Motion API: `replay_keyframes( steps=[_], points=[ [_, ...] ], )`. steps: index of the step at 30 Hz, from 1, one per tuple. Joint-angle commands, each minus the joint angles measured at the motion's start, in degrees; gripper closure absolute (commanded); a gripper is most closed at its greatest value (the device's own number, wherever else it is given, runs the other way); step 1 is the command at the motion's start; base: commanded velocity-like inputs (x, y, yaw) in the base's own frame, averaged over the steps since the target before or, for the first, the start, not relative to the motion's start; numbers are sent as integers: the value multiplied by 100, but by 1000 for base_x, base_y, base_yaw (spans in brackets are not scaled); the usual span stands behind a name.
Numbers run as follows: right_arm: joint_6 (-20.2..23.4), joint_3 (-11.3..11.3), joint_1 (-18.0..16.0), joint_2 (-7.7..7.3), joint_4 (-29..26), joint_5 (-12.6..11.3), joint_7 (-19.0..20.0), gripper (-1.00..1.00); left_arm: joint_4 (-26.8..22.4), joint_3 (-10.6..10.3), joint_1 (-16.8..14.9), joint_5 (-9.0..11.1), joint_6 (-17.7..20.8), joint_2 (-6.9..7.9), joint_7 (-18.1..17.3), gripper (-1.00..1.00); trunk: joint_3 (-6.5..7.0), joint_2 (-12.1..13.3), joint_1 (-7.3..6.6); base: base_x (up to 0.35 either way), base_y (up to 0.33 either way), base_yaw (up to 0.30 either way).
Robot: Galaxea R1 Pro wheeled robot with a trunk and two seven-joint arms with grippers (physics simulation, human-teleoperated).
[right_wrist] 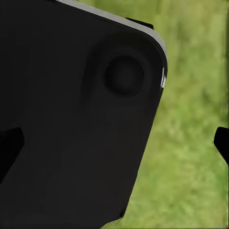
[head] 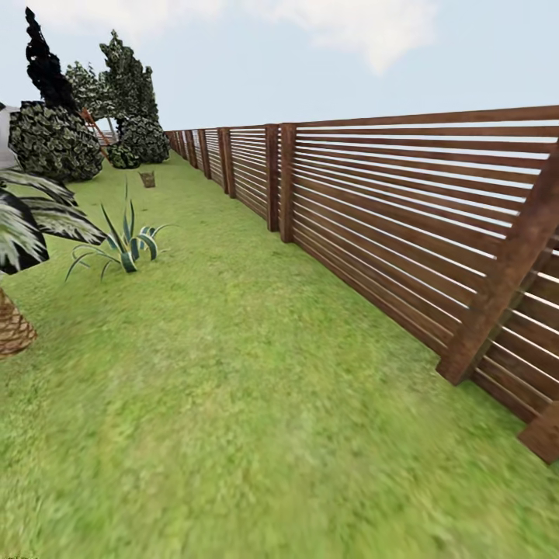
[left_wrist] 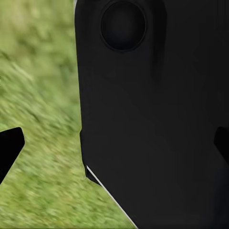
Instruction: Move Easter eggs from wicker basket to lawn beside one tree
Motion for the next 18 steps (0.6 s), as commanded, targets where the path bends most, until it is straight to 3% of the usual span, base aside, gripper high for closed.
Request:
replay_keyframes(
  steps=[1, 10, 18],
  points=[
    [-18, 23, -2, 2, 3, 11, -3, -100, -5, -1, 0, 1, -3, -2, 2, -100, -4, -2, 3, 325, 0, 293],
    [-16, 23, 1, -17, 3, 4, -31, -100, -5, -1, 0, 1, -3, 0, 2, -100, -4, -2, 3, 325, 0, 279],
    [-5, 35, -2, -69, 9, 13, -31, -100, -5, -1, 0, 1, -3, -4, 2, -100, -4, -2, 3, 325, 0, 32]
  ],
)
